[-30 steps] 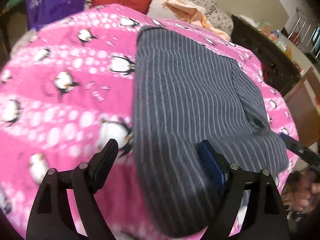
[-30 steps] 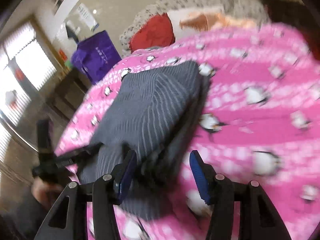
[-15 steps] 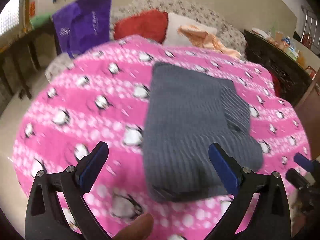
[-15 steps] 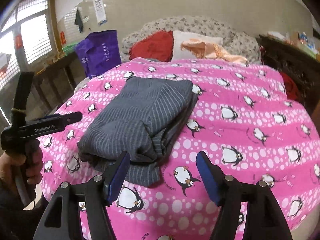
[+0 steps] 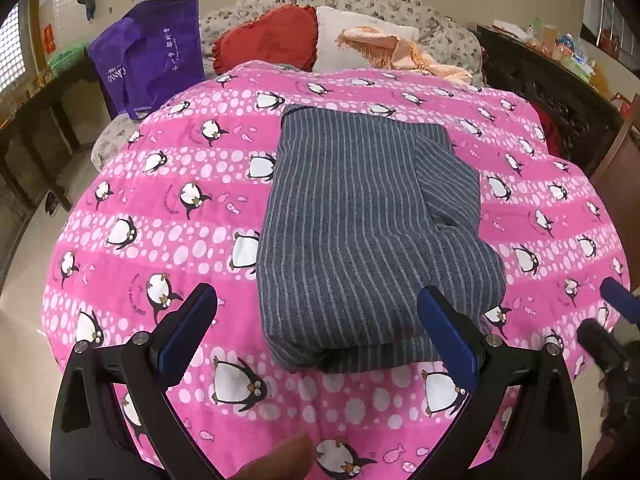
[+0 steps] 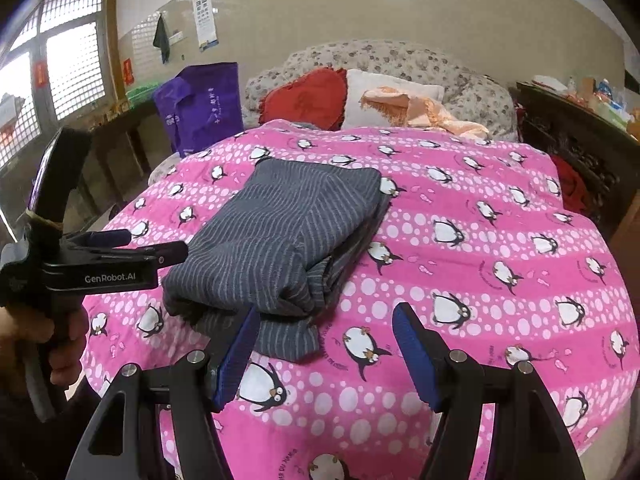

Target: Fold large clothes

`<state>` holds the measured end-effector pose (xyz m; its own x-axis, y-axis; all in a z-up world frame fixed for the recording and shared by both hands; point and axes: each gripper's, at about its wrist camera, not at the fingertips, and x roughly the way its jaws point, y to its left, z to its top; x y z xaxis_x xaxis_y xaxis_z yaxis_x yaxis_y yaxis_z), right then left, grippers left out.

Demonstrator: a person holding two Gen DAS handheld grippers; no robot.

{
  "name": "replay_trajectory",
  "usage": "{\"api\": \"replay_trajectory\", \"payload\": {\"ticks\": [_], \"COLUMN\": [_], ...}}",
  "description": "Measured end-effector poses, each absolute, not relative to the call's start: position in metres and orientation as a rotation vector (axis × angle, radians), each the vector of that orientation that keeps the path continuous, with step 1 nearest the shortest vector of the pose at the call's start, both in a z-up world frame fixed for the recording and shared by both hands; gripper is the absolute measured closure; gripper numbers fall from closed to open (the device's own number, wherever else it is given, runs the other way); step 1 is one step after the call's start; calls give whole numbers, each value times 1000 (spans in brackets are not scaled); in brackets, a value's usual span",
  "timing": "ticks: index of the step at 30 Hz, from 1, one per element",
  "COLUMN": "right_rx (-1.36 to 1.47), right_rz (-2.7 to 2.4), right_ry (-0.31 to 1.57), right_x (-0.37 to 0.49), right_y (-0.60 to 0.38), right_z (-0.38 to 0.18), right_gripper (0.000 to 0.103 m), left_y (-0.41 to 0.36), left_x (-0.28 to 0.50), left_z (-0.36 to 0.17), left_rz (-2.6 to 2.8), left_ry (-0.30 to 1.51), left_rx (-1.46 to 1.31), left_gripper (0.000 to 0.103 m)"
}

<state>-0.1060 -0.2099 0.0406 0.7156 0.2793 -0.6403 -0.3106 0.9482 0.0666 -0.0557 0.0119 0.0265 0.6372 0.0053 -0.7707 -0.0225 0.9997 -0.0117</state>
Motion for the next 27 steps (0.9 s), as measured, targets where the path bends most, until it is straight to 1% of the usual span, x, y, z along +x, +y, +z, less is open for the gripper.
{"api": "replay_trajectory", "payload": {"ticks": [27], "right_rx": [-24], "right_rz": [305], "right_ry": [719], "right_x": [-103], "right_y": [-221], "right_z": [40], "right_gripper": [37], "left_y": [8], "left_x": [-50], "left_z": [16], "left_rz": [22], "left_ry": [910], "left_rx": [-8], "left_gripper": [2]}}
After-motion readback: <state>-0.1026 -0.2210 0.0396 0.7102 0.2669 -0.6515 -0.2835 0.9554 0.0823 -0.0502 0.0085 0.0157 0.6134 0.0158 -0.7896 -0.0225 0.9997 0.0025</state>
